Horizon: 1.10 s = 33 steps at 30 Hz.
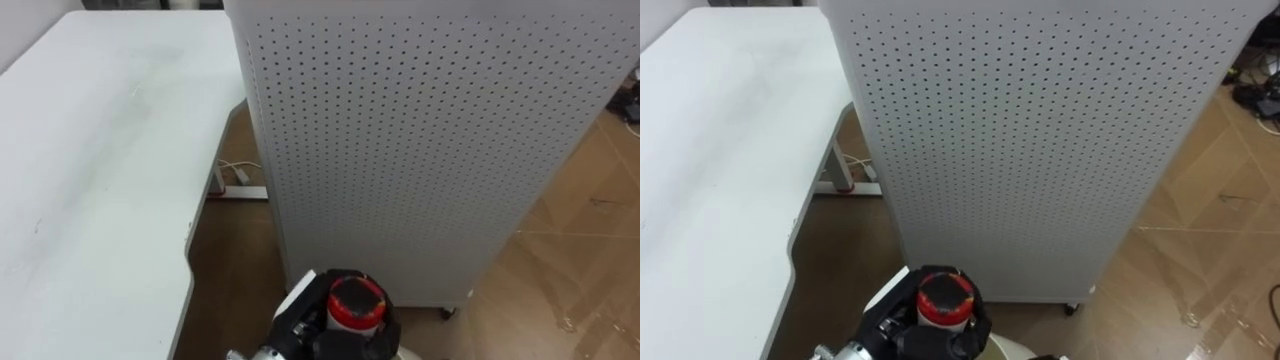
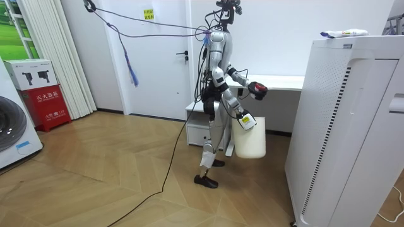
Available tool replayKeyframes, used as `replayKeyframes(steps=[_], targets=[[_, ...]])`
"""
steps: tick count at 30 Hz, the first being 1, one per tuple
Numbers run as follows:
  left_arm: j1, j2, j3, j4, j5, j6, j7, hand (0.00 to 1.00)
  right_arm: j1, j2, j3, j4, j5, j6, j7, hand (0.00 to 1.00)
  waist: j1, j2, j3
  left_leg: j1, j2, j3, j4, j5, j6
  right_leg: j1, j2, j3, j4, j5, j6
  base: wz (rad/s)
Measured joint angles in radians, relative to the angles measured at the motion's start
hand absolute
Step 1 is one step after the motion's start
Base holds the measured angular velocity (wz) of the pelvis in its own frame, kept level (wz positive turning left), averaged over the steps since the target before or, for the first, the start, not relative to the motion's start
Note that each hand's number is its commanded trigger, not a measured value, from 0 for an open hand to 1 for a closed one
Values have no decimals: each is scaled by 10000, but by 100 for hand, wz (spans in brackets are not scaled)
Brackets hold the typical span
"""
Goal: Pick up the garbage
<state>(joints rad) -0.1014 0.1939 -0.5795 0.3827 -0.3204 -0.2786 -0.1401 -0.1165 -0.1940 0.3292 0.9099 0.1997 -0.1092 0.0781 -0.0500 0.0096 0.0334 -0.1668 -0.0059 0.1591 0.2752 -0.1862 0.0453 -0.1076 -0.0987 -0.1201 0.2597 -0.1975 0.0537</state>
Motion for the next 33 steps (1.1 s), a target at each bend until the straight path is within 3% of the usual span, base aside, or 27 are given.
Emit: replayKeyframes(steps=[2, 3, 6, 8, 9, 16, 33], targets=[[16, 21, -13, 0, 1, 44, -119, 100, -24, -22, 0, 0, 0, -7, 5, 100, -4, 30, 4, -27, -1, -1, -5, -4, 6, -38, -1, 3, 25, 0, 0, 0], [15, 50, -25, -1, 1, 53, -210, 95, -48, -36, 0, 0, 0, -11, 4, 100, 1, 44, -3, -82, 1, -1, -6, -4, 7, -140, -1, 5, 106, 0, 0, 0], [61, 134, -130, -1, 2, 107, -297, 91, -81, -73, 2, 79, 0, -68, -10, 100, -4, 72, -10, -149, 4, 3, 3, 2, 17, -230, -2, 18, 150, 0, 0, 0], [128, 155, -158, -1, 25, 114, -331, 42, -81, -87, 3, 79, 0, -68, -38, 100, -7, 96, -14, -161, 3, 15, 1, 2, 17, -246, -3, 12, 147, 0, 0, 0], [156, 164, -158, -1, 24, 114, -368, 0, -80, -99, 4, 80, 1, -68, -85, 100, -9, 111, -14, -166, 3, 15, 0, 2, 17, -251, -6, -17, 147, 0, 0, 0], [296, 273, -145, -8, 89, 114, -488, 0, -81, -217, 4, 81, 27, -237, -126, 100, 5, 172, -46, -154, 3, 20, -3, 4, 16, -255, -21, -84, 144, 0, 1, 0], [344, 349, -127, -398, 148, 102, -906, 0, 141, -610, 317, 153, 366, -229, -243, 100, -7, 150, -81, 150, -11, 33, -5, 16, 37, 51, -42, -140, 141, 0, 0, 0]])
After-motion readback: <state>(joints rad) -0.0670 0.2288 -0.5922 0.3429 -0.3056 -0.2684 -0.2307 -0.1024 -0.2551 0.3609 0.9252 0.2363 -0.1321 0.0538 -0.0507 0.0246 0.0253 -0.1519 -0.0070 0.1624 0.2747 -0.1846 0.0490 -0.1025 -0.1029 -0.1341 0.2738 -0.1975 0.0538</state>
